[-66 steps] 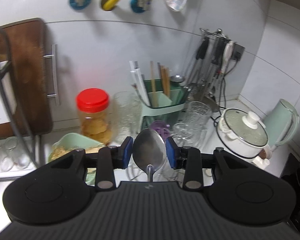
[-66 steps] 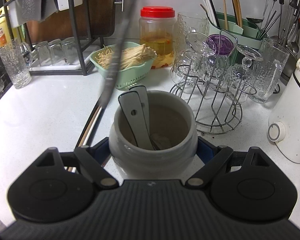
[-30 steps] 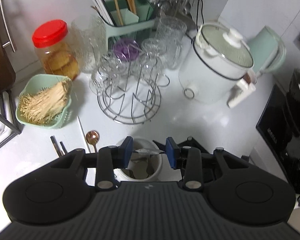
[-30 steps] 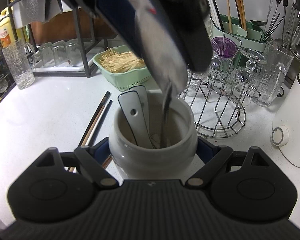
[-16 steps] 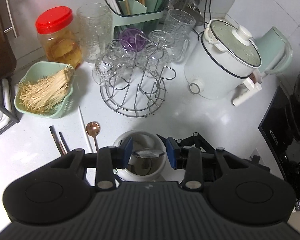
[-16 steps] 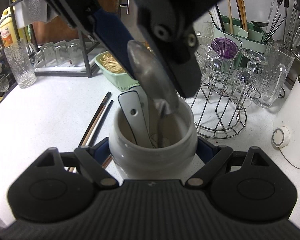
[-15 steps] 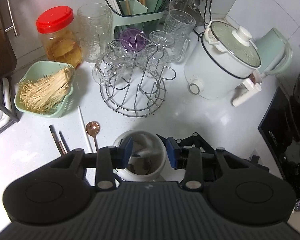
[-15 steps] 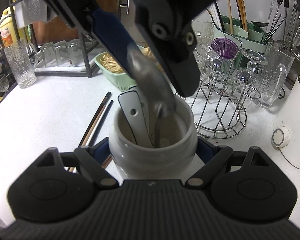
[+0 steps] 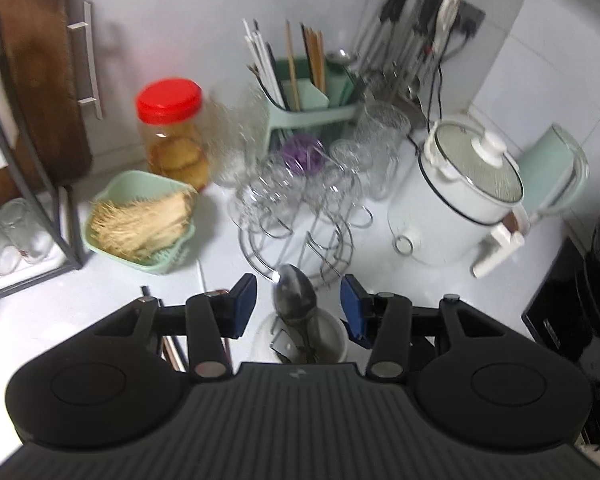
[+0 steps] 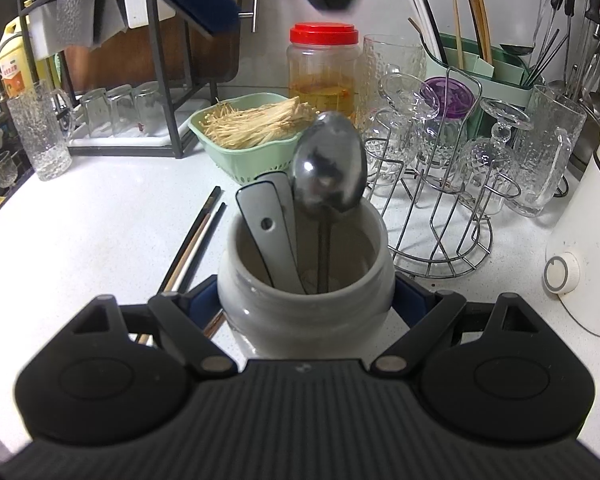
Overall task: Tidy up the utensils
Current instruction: 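Open the left tool and move it toward the chopsticks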
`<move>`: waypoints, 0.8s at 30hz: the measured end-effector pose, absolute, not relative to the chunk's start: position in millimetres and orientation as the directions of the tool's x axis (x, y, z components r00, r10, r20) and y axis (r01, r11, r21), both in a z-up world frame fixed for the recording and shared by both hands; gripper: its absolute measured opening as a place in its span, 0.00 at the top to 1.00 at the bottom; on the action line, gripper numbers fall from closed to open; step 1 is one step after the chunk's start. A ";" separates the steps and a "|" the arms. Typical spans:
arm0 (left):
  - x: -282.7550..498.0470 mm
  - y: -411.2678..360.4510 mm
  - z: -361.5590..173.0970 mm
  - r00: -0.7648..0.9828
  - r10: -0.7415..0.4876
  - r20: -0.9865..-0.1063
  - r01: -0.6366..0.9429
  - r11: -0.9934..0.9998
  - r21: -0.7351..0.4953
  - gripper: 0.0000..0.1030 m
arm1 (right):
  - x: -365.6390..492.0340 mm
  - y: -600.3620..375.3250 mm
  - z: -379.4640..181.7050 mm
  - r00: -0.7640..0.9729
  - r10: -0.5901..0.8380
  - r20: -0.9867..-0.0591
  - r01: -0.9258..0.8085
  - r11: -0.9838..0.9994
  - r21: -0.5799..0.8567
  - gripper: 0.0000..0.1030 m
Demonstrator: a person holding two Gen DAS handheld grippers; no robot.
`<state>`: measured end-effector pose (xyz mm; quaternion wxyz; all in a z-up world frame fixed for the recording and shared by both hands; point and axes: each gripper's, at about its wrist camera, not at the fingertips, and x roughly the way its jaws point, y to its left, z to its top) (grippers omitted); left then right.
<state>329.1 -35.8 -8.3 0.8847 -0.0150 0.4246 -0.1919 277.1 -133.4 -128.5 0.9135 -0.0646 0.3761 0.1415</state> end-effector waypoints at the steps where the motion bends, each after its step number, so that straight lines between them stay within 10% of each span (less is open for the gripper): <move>1: 326.0 -32.2 -6.4 0.580 -0.349 -0.736 0.318 0.929 -0.190 0.50 | 277.1 -133.1 -128.4 0.678 0.208 -0.705 -0.304 0.953 -0.011 0.12; 24: 255.8 76.8 -106.9 0.589 -0.222 -0.777 0.033 0.967 -0.252 0.50 | 278.1 -130.5 -127.6 0.680 0.167 -0.714 -0.254 0.967 -0.016 0.12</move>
